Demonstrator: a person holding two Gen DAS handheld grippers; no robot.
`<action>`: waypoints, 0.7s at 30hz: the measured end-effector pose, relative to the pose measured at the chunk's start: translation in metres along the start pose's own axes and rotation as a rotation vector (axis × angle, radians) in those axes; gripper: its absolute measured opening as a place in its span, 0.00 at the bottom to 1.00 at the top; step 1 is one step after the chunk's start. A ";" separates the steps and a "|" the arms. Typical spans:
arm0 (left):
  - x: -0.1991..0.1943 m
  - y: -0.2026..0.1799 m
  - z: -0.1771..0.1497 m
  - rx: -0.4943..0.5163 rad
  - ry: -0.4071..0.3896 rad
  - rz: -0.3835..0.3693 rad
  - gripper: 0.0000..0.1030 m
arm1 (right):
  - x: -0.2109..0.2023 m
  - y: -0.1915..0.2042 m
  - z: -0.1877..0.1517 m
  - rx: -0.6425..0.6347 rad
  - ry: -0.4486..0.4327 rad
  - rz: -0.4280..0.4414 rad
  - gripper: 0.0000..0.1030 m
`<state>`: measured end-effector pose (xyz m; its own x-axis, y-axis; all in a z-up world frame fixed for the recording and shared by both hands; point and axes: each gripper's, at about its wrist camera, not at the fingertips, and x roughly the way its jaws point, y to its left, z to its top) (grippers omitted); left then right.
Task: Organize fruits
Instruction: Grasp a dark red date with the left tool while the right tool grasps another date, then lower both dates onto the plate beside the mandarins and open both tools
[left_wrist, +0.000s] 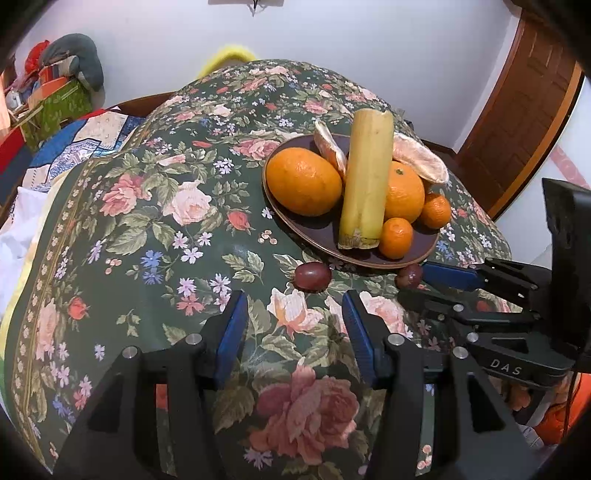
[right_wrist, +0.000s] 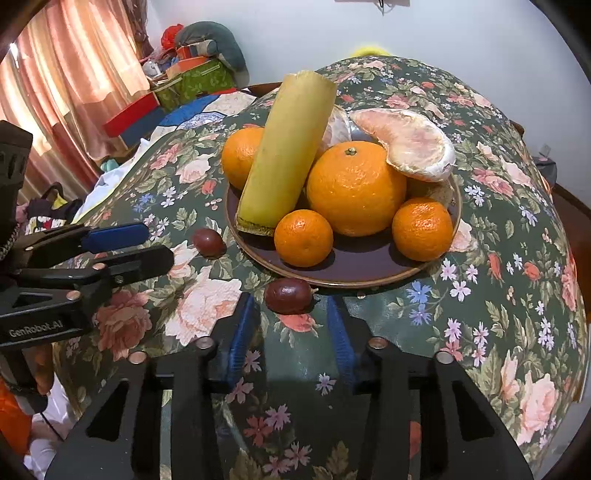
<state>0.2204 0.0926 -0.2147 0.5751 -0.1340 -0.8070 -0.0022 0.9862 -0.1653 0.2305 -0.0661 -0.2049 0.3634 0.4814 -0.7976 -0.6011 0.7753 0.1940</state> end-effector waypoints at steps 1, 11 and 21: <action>0.002 0.000 0.000 0.001 0.003 0.003 0.51 | 0.000 0.000 0.000 0.001 -0.001 0.005 0.27; 0.021 -0.006 0.009 0.009 0.041 -0.028 0.48 | -0.009 -0.002 0.002 0.005 -0.027 0.033 0.21; 0.035 -0.013 0.018 0.029 0.052 -0.005 0.28 | -0.024 -0.017 0.004 0.027 -0.074 0.011 0.21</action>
<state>0.2549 0.0773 -0.2305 0.5321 -0.1427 -0.8346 0.0248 0.9879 -0.1531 0.2347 -0.0896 -0.1867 0.4089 0.5182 -0.7512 -0.5866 0.7798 0.2185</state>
